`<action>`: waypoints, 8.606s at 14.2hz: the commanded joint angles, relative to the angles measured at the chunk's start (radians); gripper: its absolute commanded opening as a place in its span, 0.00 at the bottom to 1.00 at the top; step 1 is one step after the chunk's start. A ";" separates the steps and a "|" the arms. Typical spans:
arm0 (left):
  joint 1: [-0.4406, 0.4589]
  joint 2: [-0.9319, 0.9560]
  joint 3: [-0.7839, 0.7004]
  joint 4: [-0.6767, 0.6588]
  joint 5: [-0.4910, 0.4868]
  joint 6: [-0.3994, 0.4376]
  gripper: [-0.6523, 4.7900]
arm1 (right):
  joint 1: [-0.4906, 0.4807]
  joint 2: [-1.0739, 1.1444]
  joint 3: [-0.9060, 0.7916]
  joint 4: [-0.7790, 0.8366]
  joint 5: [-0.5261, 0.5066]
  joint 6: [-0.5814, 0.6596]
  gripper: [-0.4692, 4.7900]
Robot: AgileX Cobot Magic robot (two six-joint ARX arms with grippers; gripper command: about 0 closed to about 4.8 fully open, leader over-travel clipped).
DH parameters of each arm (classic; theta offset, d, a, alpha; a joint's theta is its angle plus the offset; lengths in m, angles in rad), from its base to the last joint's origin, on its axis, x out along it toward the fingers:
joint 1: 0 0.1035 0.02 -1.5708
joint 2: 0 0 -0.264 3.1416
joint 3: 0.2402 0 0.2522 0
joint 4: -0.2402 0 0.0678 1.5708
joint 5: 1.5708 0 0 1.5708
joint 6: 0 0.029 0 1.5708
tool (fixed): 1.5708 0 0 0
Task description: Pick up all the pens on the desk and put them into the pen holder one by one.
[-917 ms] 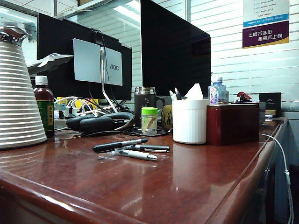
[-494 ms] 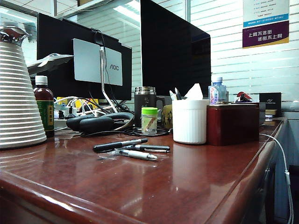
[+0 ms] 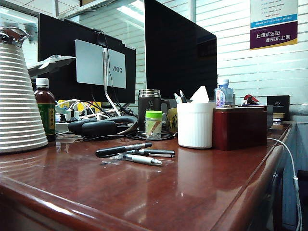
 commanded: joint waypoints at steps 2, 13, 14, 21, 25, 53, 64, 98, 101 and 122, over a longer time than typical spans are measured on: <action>0.000 0.134 0.242 -0.072 0.052 0.077 0.98 | 0.002 0.297 0.325 -0.076 -0.103 -0.328 0.62; -0.539 0.875 0.528 -0.192 -0.198 0.344 1.00 | 0.557 1.049 0.573 -0.066 0.034 -0.531 0.62; -0.587 0.920 0.528 -0.193 -0.235 0.346 1.00 | 0.616 1.119 0.579 -0.068 0.085 -0.540 0.62; -0.613 1.152 0.576 -0.261 -0.336 0.294 1.00 | 0.687 1.494 0.668 -0.077 0.046 -0.760 0.61; -0.613 1.176 0.579 -0.320 -0.333 0.244 1.00 | 0.692 1.659 0.813 -0.062 0.076 -0.860 0.61; -0.613 1.176 0.579 -0.462 -0.405 0.245 1.00 | 0.742 1.912 0.885 0.083 0.098 -1.225 0.09; -0.613 1.176 0.579 -0.366 -0.401 0.244 1.00 | 0.521 1.519 0.802 0.637 0.072 -0.167 0.09; -0.611 1.189 0.588 -0.209 -0.307 0.240 1.00 | 0.410 1.566 0.499 1.026 -0.043 -0.063 0.56; -0.611 1.194 0.588 -0.238 -0.287 0.163 1.00 | 0.446 1.407 0.574 0.467 -0.177 -0.293 0.56; -0.611 1.194 0.588 -0.499 -0.211 0.245 1.00 | 0.667 1.888 0.861 -0.023 0.023 -0.703 0.55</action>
